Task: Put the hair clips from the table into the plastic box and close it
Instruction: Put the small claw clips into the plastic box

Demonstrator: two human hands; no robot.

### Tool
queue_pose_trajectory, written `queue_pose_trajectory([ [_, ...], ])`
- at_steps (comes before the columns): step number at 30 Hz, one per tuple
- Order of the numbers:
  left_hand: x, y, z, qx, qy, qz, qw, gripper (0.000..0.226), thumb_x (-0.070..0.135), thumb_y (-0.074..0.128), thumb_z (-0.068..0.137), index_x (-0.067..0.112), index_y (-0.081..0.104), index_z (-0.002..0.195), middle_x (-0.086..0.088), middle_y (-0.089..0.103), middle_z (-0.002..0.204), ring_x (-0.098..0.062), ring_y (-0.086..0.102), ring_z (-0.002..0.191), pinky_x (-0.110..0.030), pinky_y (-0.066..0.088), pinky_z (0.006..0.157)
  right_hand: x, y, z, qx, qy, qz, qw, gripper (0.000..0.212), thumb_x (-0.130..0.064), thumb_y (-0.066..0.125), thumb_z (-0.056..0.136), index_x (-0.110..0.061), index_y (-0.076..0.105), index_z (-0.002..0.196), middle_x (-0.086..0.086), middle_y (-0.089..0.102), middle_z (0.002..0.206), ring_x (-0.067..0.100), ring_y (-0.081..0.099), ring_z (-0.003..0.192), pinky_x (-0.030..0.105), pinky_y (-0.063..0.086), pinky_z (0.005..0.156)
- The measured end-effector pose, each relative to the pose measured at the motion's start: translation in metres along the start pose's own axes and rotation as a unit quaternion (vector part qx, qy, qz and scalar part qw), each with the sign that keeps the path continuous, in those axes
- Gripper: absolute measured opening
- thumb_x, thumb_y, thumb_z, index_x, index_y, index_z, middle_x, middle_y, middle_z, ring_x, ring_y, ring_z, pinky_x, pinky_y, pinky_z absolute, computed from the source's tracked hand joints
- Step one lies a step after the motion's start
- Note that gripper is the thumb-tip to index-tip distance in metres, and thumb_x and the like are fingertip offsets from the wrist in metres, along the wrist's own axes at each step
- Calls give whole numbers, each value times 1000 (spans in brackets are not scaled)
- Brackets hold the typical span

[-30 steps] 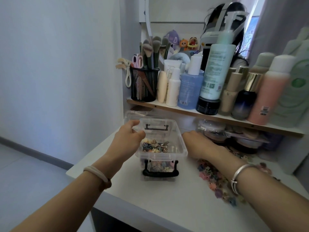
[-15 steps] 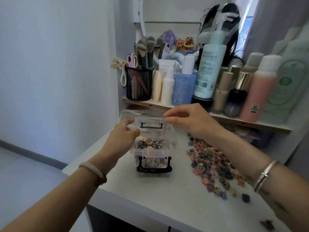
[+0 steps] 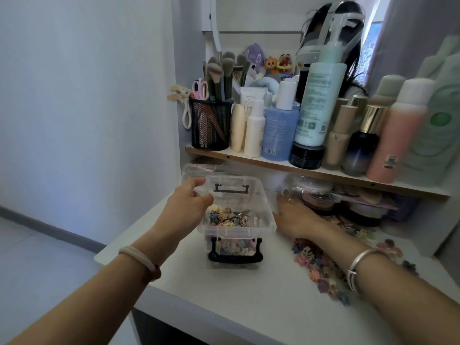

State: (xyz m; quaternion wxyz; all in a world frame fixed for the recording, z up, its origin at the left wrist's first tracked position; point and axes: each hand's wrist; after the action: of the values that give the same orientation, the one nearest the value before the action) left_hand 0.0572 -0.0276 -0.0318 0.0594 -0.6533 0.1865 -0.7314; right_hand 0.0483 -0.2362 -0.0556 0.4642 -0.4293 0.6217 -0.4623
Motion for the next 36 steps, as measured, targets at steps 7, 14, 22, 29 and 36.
queue_pose_trajectory([
  [7, 1, -2, -1, -3, 5, -10, 1000, 45, 11, 46, 92, 14, 38, 137, -7, 59, 91, -18, 57, 81, -25, 43, 66, -17, -5, 15, 15, -65, 0, 998, 35, -33, 36, 96, -12, 60, 82, 7, 60, 97, 25, 55, 94, 28, 35, 74],
  [14, 4, -4, -7, 1, -5, -17, 1000, 45, 10, 46, 92, 12, 40, 137, -3, 57, 82, -17, 55, 77, -28, 43, 66, -23, -13, -18, 39, -144, -26, 988, 24, -10, 46, 90, -16, 67, 79, 10, 66, 98, 15, 54, 74, 24, 31, 70],
  [22, 5, -5, -14, 11, -11, -6, 1000, 46, 11, 46, 93, 13, 38, 138, -2, 54, 79, -20, 52, 79, -32, 39, 76, -5, -32, -35, 116, -135, 56, 982, 25, -4, 58, 85, -14, 72, 104, -4, 71, 103, 2, 58, 84, 12, 40, 79],
  [29, 9, -2, -17, -1, -14, -26, 1000, 45, 10, 44, 94, 12, 38, 138, -5, 55, 91, -18, 53, 78, -21, 42, 60, -36, -69, -64, 57, -245, 303, 919, 28, -15, 67, 81, -24, 65, 108, -17, 62, 100, -7, 58, 92, 12, 43, 88],
  [36, 8, -1, -15, 8, -12, -7, 1000, 46, 10, 44, 93, 13, 38, 138, -13, 56, 103, -23, 52, 88, -32, 42, 79, -3, -40, -42, 95, -75, 180, 976, 32, -14, 50, 93, -14, 56, 124, 1, 58, 127, 12, 53, 111, 22, 38, 92],
])
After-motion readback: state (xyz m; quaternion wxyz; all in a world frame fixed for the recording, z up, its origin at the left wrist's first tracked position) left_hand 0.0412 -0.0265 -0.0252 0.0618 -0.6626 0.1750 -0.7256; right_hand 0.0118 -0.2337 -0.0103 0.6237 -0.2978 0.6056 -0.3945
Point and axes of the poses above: each hand's wrist, its own z-axis towards the middle knuckle, its own y-axis out of the palm, x = y × z
